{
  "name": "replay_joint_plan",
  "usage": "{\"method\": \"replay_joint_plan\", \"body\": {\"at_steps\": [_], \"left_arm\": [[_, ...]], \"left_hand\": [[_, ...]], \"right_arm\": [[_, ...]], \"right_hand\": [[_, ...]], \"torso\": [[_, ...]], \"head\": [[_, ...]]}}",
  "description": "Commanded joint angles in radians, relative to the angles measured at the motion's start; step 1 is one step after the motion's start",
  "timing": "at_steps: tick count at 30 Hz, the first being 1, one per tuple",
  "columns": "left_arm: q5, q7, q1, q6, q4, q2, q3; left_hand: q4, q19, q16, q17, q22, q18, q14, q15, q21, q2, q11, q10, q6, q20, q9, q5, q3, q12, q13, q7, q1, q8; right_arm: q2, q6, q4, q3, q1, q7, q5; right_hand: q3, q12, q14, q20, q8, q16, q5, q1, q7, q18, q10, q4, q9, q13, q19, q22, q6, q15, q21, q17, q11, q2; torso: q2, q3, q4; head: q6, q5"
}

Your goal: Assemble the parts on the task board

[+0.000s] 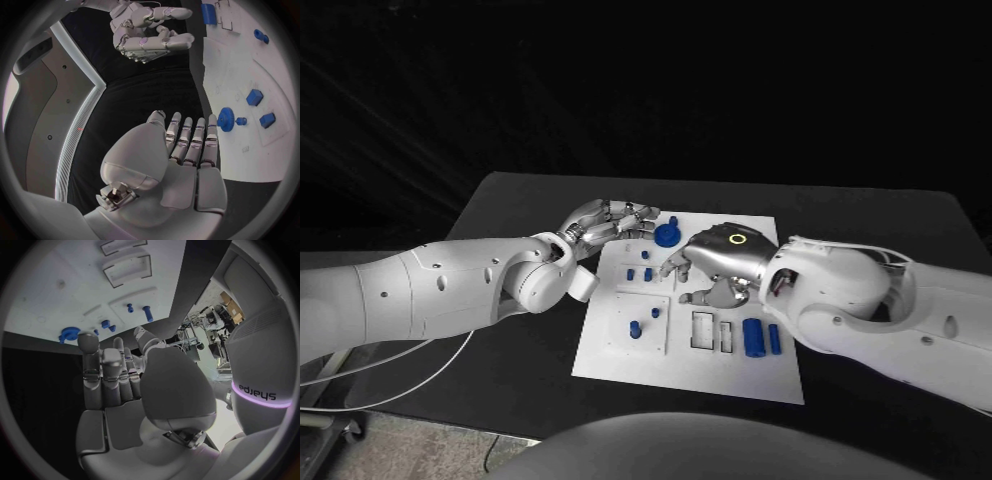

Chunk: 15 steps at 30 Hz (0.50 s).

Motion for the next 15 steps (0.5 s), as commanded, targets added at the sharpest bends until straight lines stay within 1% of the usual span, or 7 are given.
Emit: {"method": "replay_joint_plan", "body": {"at_steps": [1,5,9,10,11,12,15], "left_arm": [[0.001,0.015,-0.003,0.008,-0.001,0.002,0.001],[0.001,0.016,-0.005,0.007,-0.004,0.007,0.001],[0.001,0.017,-0.006,0.007,-0.003,0.010,0.001],[0.001,0.018,-0.006,0.007,-0.002,0.010,0.001],[0.001,0.019,-0.007,0.007,-0.001,0.009,0.001],[0.001,0.019,-0.007,0.007,0.000,0.009,0.001],[0.001,0.021,-0.008,0.006,0.003,0.006,0.001]], "left_hand": [[0.000,0.006,0.003,0.001,-0.002,0.000,0.006,0.000,0.006,0.000,0.001,-0.002,-0.006,0.001,0.001,0.006,0.005,-0.002,0.000,0.001,0.009,0.005],[0.000,0.006,0.003,0.001,-0.002,0.000,0.006,0.000,0.006,0.000,0.001,-0.002,-0.006,0.001,0.001,0.006,0.005,-0.002,0.000,0.001,0.009,0.005],[0.000,0.006,0.003,0.001,-0.002,0.000,0.006,0.000,0.006,0.000,0.001,-0.002,-0.006,0.001,0.001,0.006,0.005,-0.002,0.000,0.001,0.009,0.005],[0.000,0.006,0.003,0.001,-0.002,0.000,0.006,0.000,0.006,-0.001,0.001,-0.002,-0.006,0.001,0.001,0.007,0.005,-0.002,0.000,0.001,0.009,0.005],[0.000,0.006,0.003,0.001,-0.002,0.000,0.006,0.000,0.006,-0.001,0.002,-0.002,-0.006,0.001,0.001,0.007,0.005,-0.002,0.000,0.001,0.010,0.005],[0.000,0.006,0.003,0.001,-0.002,0.000,0.006,0.000,0.006,-0.001,0.002,-0.002,-0.006,0.001,0.001,0.007,0.005,-0.002,0.000,0.001,0.010,0.005],[0.000,0.007,0.003,0.001,-0.002,0.000,0.006,0.000,0.007,-0.001,0.002,-0.002,-0.007,0.001,0.001,0.008,0.006,-0.002,0.000,0.000,0.011,0.005]], "right_arm": [[-0.056,-0.096,0.034,0.000,0.028,-0.048,0.111],[-0.122,-0.093,0.051,-0.001,0.049,-0.085,0.280],[-0.168,-0.013,0.046,-0.006,0.057,-0.165,0.402],[-0.178,0.005,0.043,-0.007,0.057,-0.186,0.418],[-0.185,0.015,0.039,-0.008,0.056,-0.201,0.427],[-0.193,0.025,0.034,-0.009,0.055,-0.219,0.433],[-0.208,0.056,0.018,-0.013,0.045,-0.263,0.434]], "right_hand": [[0.015,0.019,-0.004,-0.002,0.010,-0.013,0.042,0.029,0.011,0.008,0.025,-0.010,-0.001,0.009,-0.007,0.050,0.022,0.000,-0.015,-0.013,-0.010,0.016],[0.012,0.090,-0.008,-0.007,0.056,-0.032,0.065,0.027,0.029,0.016,0.098,-0.005,0.017,0.046,-0.015,0.041,0.106,-0.010,-0.060,-0.032,-0.030,0.027],[-0.076,0.497,-0.021,-0.012,0.155,-0.030,-0.002,-0.077,-0.016,0.018,0.116,0.042,0.081,0.402,-0.047,0.021,0.201,-0.022,-0.153,-0.025,-0.061,0.032],[-0.098,0.732,0.001,-0.011,0.180,0.034,-0.010,-0.115,-0.022,0.009,0.130,0.065,0.108,0.645,-0.033,0.034,0.194,-0.034,-0.116,0.035,-0.066,0.045],[-0.122,0.939,0.026,-0.020,0.214,0.113,-0.025,-0.149,-0.001,0.004,0.139,0.082,0.144,0.864,-0.007,0.056,0.185,-0.036,-0.049,0.111,-0.088,0.053],[-0.131,1.054,0.060,-0.029,0.225,0.193,-0.028,-0.165,-0.015,-0.003,0.235,0.093,0.155,1.014,0.022,0.076,0.186,-0.034,0.050,0.194,-0.071,0.054],[-0.162,1.315,0.178,-0.057,0.267,0.478,-0.009,-0.229,-0.044,-0.049,0.516,0.134,0.214,1.392,0.136,0.139,0.156,-0.053,0.411,0.503,-0.087,0.073]], "torso": [[-0.005,0.0003,-0.0031],[-0.006,-0.0004,-0.0036],[-0.005,-0.0001,-0.0033],[-0.005,0.0004,-0.0035],[-0.004,0.0017,-0.0027],[-0.003,0.0023,-0.0024],[-0.004,0.0014,-0.0020]], "head": [[0.000,-0.013],[0.000,-0.026],[0.000,-0.035],[0.000,-0.035],[0.000,-0.036],[0.000,-0.037],[0.000,-0.038]]}}
